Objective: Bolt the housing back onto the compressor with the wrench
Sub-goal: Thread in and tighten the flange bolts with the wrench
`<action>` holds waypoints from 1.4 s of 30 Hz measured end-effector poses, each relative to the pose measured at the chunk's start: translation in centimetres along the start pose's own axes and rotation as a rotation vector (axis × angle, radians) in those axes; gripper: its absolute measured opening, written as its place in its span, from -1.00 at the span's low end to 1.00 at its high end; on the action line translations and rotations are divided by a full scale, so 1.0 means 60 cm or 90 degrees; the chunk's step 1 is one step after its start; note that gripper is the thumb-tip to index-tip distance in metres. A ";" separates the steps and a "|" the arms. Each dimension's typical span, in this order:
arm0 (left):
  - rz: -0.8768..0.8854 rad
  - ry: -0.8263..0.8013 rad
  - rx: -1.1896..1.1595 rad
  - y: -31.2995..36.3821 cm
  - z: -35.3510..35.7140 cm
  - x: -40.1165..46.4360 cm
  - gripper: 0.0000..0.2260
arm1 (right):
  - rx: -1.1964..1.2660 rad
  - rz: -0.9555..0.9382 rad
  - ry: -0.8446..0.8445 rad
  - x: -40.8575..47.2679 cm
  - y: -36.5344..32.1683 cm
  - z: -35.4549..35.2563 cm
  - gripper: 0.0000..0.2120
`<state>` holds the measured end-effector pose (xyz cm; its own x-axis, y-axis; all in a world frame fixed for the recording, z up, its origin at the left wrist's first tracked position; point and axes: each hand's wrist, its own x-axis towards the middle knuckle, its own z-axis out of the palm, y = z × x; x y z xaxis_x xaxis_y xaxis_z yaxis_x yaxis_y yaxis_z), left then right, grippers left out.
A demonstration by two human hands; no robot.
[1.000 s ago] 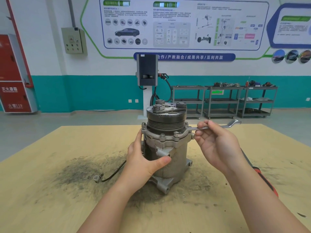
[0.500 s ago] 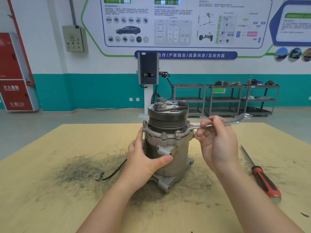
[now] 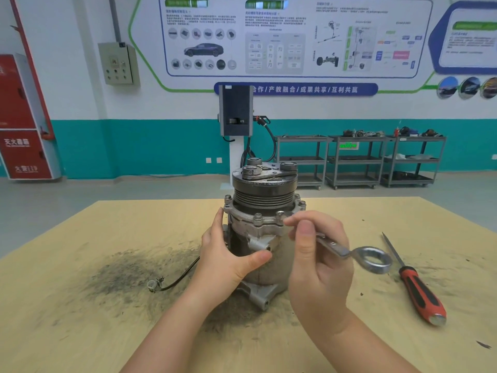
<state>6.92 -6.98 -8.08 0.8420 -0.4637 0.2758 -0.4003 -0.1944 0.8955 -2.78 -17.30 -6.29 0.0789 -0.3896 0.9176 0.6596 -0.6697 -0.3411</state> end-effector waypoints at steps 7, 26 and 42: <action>-0.019 0.001 0.009 0.000 0.000 0.003 0.38 | -0.108 -0.063 -0.148 0.004 -0.024 0.007 -0.78; -0.144 -0.032 0.103 0.124 0.048 -0.030 -0.04 | 0.344 0.523 0.234 0.128 0.052 -0.095 -0.79; 0.038 -0.144 -0.097 0.014 0.002 0.100 -0.20 | 0.381 0.598 0.153 0.137 0.090 -0.107 -0.83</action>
<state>11.60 -10.05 -5.70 0.7097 -0.6550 0.2596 -0.3729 -0.0364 0.9272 -3.36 -28.15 -1.88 0.6270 -0.7323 0.2657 0.6715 0.3351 -0.6609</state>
